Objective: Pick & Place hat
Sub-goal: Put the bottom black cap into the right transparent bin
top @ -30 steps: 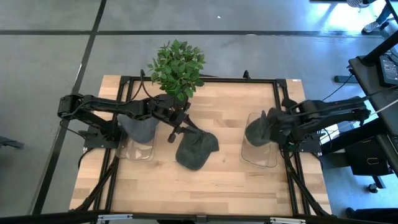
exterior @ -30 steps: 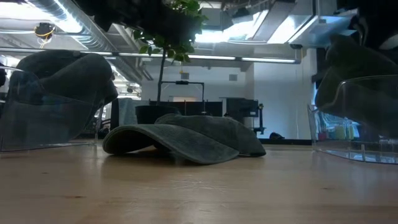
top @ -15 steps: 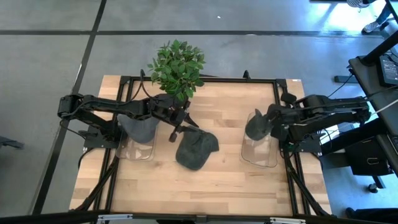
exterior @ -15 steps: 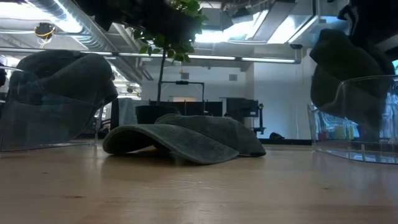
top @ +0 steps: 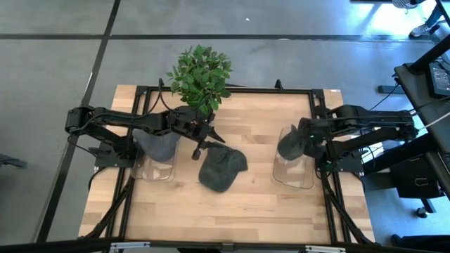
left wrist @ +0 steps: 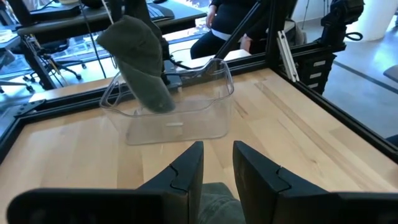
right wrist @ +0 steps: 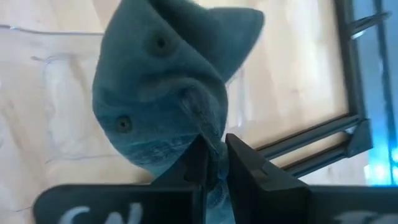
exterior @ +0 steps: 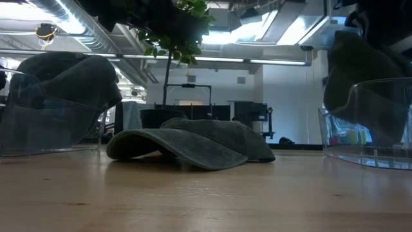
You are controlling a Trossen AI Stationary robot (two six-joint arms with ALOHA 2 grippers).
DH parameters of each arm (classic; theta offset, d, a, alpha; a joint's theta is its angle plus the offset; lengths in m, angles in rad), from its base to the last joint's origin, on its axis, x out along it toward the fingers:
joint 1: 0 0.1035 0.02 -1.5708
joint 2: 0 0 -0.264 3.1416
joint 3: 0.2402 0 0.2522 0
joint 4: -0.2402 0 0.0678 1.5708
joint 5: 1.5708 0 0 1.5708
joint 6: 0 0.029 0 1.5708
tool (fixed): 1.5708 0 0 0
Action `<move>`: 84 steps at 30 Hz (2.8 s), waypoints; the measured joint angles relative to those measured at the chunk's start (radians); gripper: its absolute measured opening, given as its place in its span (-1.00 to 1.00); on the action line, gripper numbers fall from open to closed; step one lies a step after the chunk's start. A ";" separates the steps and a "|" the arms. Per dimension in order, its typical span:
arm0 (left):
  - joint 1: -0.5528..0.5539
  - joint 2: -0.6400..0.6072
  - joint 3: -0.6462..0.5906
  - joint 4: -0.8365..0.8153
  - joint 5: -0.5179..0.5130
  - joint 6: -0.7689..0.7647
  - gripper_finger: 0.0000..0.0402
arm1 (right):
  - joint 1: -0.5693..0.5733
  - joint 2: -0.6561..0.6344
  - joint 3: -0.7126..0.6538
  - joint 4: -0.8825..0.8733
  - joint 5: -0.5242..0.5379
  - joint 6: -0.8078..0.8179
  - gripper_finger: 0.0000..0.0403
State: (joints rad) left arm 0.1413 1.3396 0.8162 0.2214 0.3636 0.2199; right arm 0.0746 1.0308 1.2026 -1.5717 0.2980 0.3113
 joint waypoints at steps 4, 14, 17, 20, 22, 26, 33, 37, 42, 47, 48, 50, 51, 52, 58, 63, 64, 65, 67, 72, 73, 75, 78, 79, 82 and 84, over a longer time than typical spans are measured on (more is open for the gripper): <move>0.000 0.000 0.000 0.000 0.000 0.000 -0.57 | 0.000 0.059 0.000 0.001 -0.055 0.000 -0.82; 0.000 0.000 0.000 0.059 -0.007 0.001 -0.59 | -0.007 0.157 0.031 0.000 -0.018 -0.048 -0.82; 0.000 0.000 0.000 0.060 -0.007 0.000 -0.57 | -0.007 0.157 0.031 0.000 0.040 -0.056 -0.82; 0.000 0.000 0.000 0.060 -0.007 -0.002 -0.58 | -0.007 0.157 0.031 0.001 0.080 -0.061 -0.82; -0.002 0.000 0.000 0.059 -0.007 -0.012 -0.59 | -0.007 0.157 0.031 0.001 0.083 -0.041 -0.82; -0.002 0.000 0.000 0.054 -0.006 -0.015 -0.59 | -0.007 0.157 0.031 0.001 0.011 0.051 -0.82; -0.002 0.000 0.000 0.023 -0.006 -0.008 -0.58 | -0.007 0.156 0.031 0.001 0.084 0.074 -0.80; -0.002 0.000 0.000 -0.003 -0.004 -0.008 -0.59 | -0.007 0.156 0.031 0.001 0.049 0.078 -0.70; -0.002 0.000 0.000 -0.010 -0.003 0.000 -0.57 | -0.007 0.156 0.031 0.001 0.042 0.136 -0.63; -0.002 0.000 0.000 -0.010 -0.003 0.002 -0.58 | -0.007 0.156 0.031 0.001 0.041 0.167 -0.62; -0.002 0.000 0.000 -0.010 -0.003 0.002 -0.59 | -0.007 0.156 0.031 0.001 0.041 0.167 -0.62; -0.002 0.000 0.000 -0.010 -0.003 0.002 -0.59 | -0.007 0.156 0.031 0.001 0.039 0.167 -0.62; -0.002 0.000 0.000 -0.010 -0.003 0.002 -0.59 | -0.007 0.156 0.031 0.001 0.039 0.167 -0.61; -0.002 0.000 0.000 -0.010 -0.003 0.002 -0.59 | -0.007 0.156 0.031 0.001 0.039 0.168 -0.61; -0.002 0.000 0.000 -0.010 -0.003 0.005 -0.58 | -0.007 0.156 0.032 0.003 -0.014 0.208 -0.61; -0.002 0.000 0.000 -0.010 -0.003 0.012 -0.59 | -0.007 0.155 0.032 0.003 -0.079 0.207 -0.61; -0.002 0.000 0.000 -0.010 -0.003 0.012 -0.59 | -0.007 0.155 0.032 0.003 -0.083 0.208 -0.61; -0.002 0.000 0.000 -0.010 -0.003 0.011 -0.59 | -0.007 0.155 0.032 0.003 -0.083 0.208 -0.61; -0.002 0.000 0.000 -0.010 -0.003 0.011 -0.58 | -0.007 0.155 0.032 0.003 -0.084 0.208 -0.61; -0.002 0.000 0.000 -0.010 -0.003 0.011 -0.58 | -0.007 0.155 0.032 0.003 -0.082 0.207 -0.61; -0.002 0.000 0.000 -0.010 -0.003 0.011 -0.59 | -0.007 0.155 0.032 0.003 -0.082 0.208 -0.61; -0.002 0.000 0.000 -0.010 -0.003 0.011 -0.59 | -0.007 0.155 0.032 0.003 -0.082 0.210 -0.61; -0.002 0.000 0.000 -0.010 -0.003 0.011 -0.58 | -0.007 0.155 0.032 0.002 -0.082 0.205 -0.61; -0.002 0.000 0.000 -0.009 -0.003 0.011 -0.58 | -0.007 0.155 0.032 0.002 -0.082 0.205 -0.61; -0.002 0.000 0.000 -0.009 -0.003 0.011 -0.57 | -0.007 0.155 0.032 0.002 -0.082 0.201 -0.61; -0.002 0.000 0.000 -0.009 -0.003 0.011 -0.58 | -0.007 0.155 0.032 0.002 -0.089 0.198 -0.59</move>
State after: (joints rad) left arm 0.1390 1.3396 0.8158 0.2123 0.3603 0.2310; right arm 0.0677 1.1860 1.2343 -1.5698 0.2088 0.5091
